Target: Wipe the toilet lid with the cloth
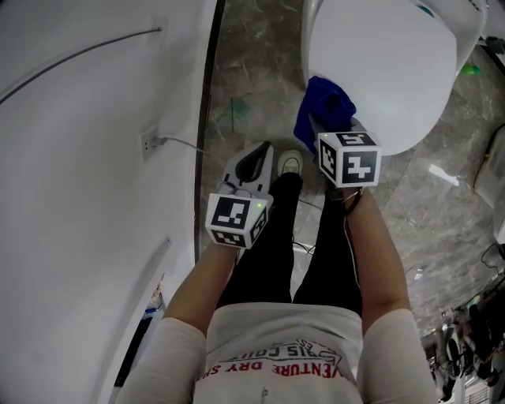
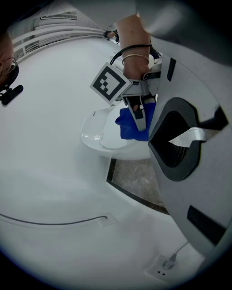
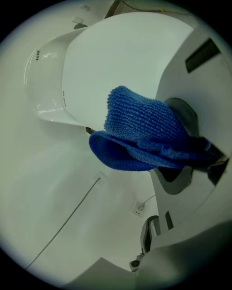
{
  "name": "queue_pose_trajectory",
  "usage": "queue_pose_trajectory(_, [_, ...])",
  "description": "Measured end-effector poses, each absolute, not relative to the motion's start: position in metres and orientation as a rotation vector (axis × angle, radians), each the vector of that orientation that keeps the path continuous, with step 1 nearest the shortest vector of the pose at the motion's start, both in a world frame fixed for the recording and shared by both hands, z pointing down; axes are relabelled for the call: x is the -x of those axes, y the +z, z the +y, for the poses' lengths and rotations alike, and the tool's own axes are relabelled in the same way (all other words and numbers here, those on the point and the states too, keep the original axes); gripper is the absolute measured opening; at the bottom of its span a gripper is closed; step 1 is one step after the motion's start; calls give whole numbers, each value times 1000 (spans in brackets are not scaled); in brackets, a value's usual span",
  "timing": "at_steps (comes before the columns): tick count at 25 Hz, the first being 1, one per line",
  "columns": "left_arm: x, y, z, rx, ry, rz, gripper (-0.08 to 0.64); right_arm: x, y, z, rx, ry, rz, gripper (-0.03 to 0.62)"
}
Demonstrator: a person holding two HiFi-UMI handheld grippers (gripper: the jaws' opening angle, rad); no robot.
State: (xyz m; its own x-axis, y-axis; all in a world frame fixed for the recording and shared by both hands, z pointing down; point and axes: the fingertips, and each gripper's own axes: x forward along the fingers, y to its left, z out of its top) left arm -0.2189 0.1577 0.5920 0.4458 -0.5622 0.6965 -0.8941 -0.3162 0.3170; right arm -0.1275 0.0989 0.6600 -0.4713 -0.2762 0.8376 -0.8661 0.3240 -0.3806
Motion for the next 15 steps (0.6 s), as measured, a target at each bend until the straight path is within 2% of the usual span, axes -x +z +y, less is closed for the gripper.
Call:
queue_pose_trajectory(10, [209,596,171,-1995,622,-1211,6,98,669,110,-993,1108,-1886,94])
queue_pose_trajectory(15, [175,589,164,-2005,621,-1226,6,67,665,120,-1012,1147,-1905,94])
